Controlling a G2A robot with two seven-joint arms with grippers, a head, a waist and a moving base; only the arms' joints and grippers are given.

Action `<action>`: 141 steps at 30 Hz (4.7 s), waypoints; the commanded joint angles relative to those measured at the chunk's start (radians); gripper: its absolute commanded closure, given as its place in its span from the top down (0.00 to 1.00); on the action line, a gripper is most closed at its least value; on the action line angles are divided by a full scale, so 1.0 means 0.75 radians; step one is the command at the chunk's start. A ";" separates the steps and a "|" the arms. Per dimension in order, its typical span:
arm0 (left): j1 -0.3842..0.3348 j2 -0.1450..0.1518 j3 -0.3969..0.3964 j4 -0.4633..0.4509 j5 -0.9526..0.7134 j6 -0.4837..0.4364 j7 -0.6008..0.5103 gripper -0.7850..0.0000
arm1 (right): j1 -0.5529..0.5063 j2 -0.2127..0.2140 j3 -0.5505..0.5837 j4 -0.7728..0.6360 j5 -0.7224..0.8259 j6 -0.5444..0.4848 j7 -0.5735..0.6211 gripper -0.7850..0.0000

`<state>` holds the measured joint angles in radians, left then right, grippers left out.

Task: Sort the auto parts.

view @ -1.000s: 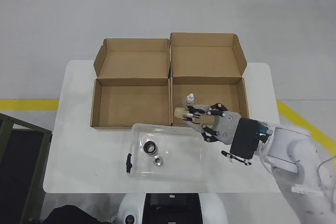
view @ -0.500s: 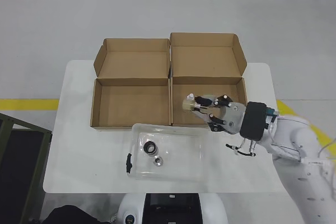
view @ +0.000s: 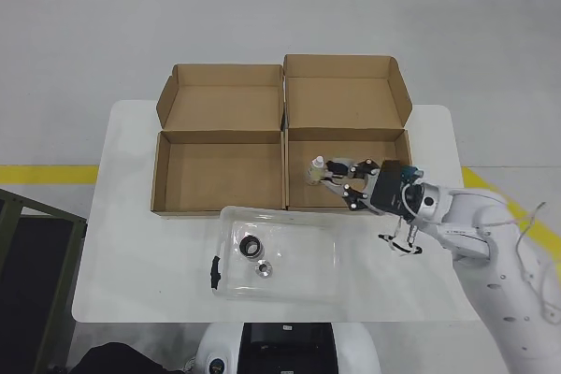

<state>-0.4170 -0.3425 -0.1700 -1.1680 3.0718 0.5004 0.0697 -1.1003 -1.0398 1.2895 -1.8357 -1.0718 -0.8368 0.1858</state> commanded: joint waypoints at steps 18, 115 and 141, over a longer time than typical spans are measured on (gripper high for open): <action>0.000 0.000 0.000 0.000 0.000 0.000 0.000 1.00 | 0.112 -0.011 -0.135 0.206 -0.036 0.081 0.294 0.00; 0.000 0.000 0.000 0.000 0.000 0.000 0.000 1.00 | 0.034 -0.030 -0.573 -0.042 -0.269 -0.043 0.499 0.49; 0.000 0.000 0.000 0.000 0.000 0.000 0.000 1.00 | 0.170 -0.117 -0.813 0.163 -0.319 0.018 0.439 0.49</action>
<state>-0.4170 -0.3425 -0.1700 -1.1680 3.0718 0.5004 0.0697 -0.9758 -1.1253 0.6839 -1.7177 -1.3115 -0.8241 0.5163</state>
